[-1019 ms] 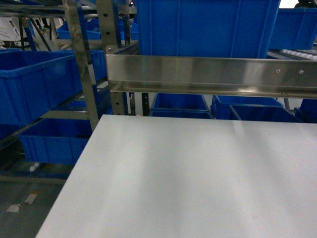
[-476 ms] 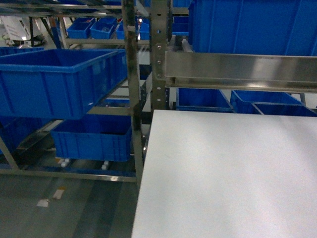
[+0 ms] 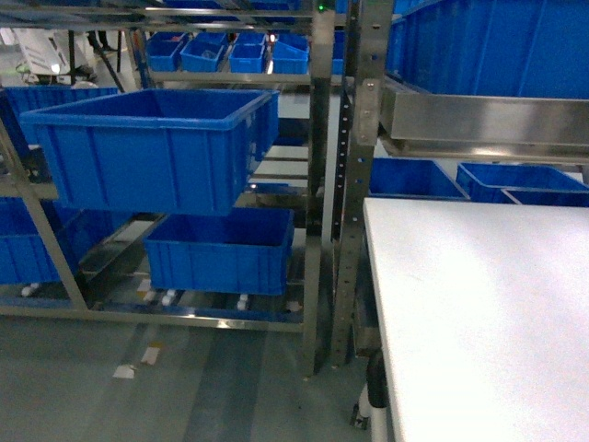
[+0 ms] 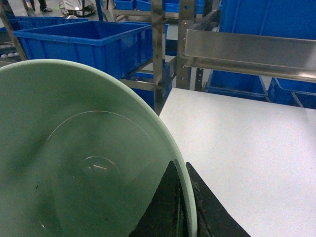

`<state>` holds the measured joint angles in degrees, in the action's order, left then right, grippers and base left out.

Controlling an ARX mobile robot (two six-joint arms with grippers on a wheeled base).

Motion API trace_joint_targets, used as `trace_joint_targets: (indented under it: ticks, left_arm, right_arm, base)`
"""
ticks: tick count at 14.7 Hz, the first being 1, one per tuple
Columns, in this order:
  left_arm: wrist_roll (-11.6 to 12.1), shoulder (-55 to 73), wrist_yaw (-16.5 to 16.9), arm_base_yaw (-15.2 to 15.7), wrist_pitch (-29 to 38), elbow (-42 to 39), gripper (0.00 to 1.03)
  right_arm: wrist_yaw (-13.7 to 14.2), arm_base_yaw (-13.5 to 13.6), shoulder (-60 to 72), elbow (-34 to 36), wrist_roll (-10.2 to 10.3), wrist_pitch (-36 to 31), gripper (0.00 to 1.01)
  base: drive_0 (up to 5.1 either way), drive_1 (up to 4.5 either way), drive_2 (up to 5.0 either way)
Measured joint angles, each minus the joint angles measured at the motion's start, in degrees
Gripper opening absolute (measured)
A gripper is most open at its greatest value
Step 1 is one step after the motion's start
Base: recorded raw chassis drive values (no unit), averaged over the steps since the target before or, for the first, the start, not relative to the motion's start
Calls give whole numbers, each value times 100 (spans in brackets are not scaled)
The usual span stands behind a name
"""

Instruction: Place green bowl on second shelf with right arm

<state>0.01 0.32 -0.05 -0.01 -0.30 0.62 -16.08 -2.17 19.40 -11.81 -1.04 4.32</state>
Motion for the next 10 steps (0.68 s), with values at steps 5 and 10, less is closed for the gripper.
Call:
trace_joint_targets:
  ticks: [5,10]
  left_arm:
    - [2,0,2,0,13,0,98]
    - [0,0,2,0,0,0,98]
  right_arm:
    - [2,0,-2,0,0,0,2]
    - [0,0,-2,0,0,2,2]
  base:
    - [-502,238,238]
    - [-495,237,237]
